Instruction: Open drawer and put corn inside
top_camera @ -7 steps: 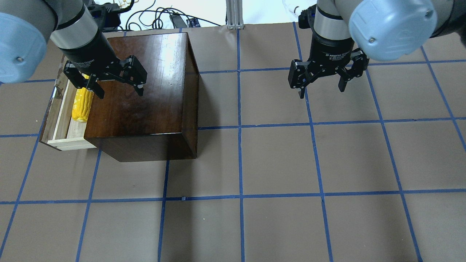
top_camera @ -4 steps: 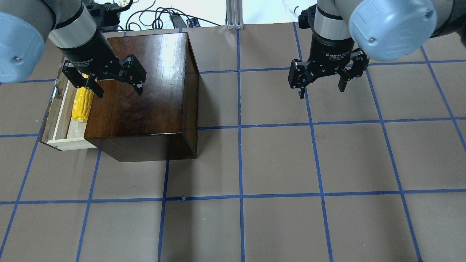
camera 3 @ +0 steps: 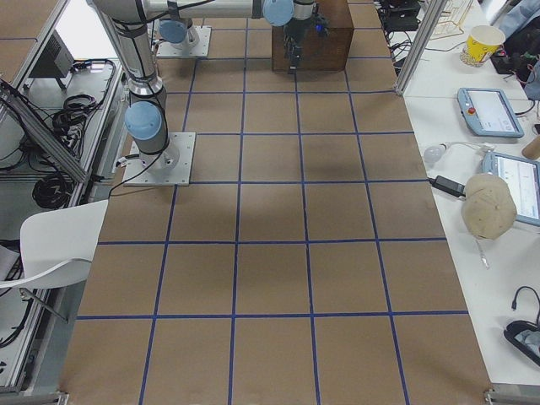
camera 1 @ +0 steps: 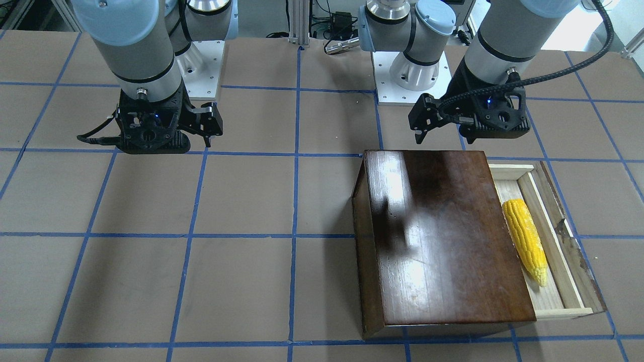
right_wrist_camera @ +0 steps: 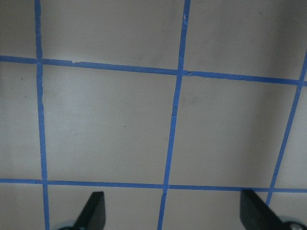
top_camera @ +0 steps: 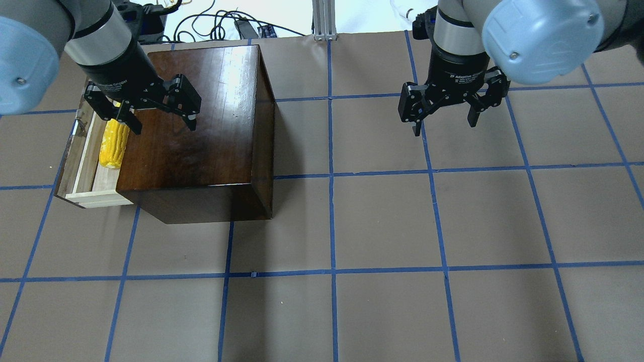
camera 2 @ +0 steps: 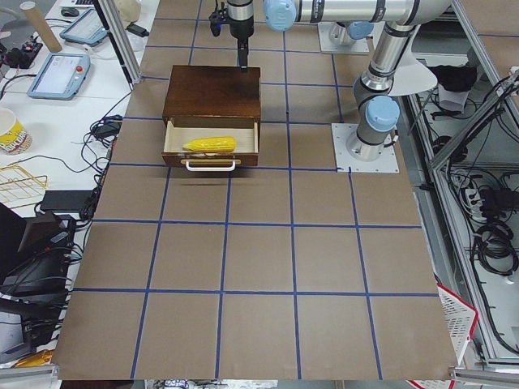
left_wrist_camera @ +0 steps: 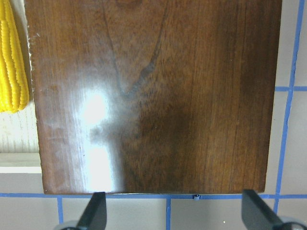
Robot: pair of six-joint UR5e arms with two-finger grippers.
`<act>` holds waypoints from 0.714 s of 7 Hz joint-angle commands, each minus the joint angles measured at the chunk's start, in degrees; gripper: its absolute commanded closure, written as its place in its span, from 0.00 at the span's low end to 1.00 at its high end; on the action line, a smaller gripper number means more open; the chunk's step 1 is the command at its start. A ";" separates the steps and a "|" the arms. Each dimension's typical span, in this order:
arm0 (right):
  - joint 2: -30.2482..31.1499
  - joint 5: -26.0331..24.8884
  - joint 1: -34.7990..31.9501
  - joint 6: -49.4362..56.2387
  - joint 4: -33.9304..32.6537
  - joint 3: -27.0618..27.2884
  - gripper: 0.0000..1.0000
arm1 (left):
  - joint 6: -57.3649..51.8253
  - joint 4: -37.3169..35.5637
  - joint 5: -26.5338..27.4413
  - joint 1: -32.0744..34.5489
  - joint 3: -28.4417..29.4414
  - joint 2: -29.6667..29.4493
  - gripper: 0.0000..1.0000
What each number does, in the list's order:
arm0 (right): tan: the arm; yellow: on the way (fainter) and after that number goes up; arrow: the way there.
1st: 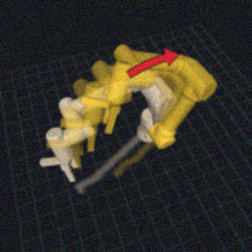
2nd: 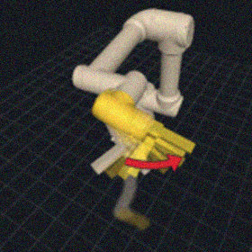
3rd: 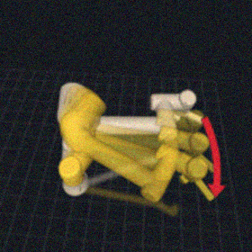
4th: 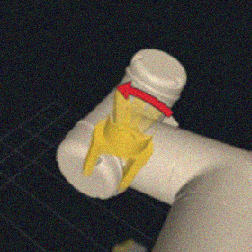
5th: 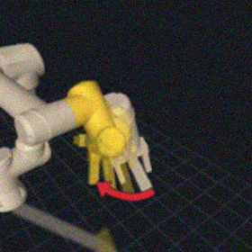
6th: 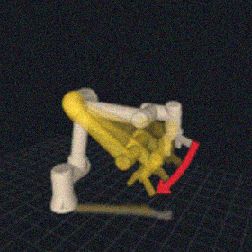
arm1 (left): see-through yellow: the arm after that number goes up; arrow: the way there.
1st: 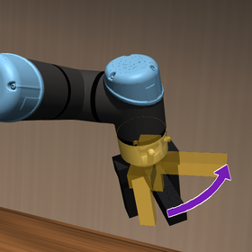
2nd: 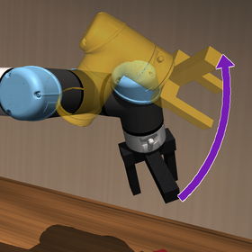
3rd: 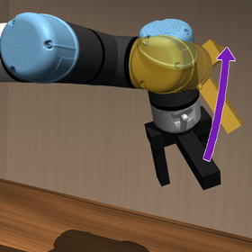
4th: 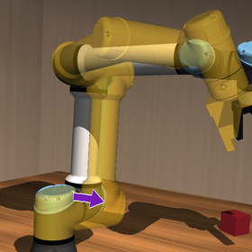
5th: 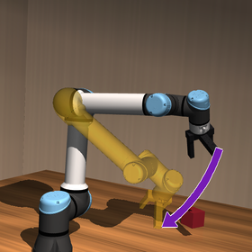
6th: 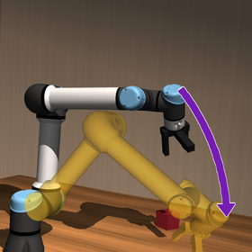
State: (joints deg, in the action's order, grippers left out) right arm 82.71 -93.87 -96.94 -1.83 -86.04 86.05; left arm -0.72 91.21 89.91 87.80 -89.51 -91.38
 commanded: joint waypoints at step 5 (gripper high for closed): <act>0.00 0.00 0.00 0.08 0.00 0.00 0.00 | -0.07 -0.07 0.96 -0.44 0.30 0.06 0.00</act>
State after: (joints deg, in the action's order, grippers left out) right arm 82.71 -93.87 -96.94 -1.76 -86.04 86.05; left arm -0.79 91.14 90.43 87.44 -89.31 -91.35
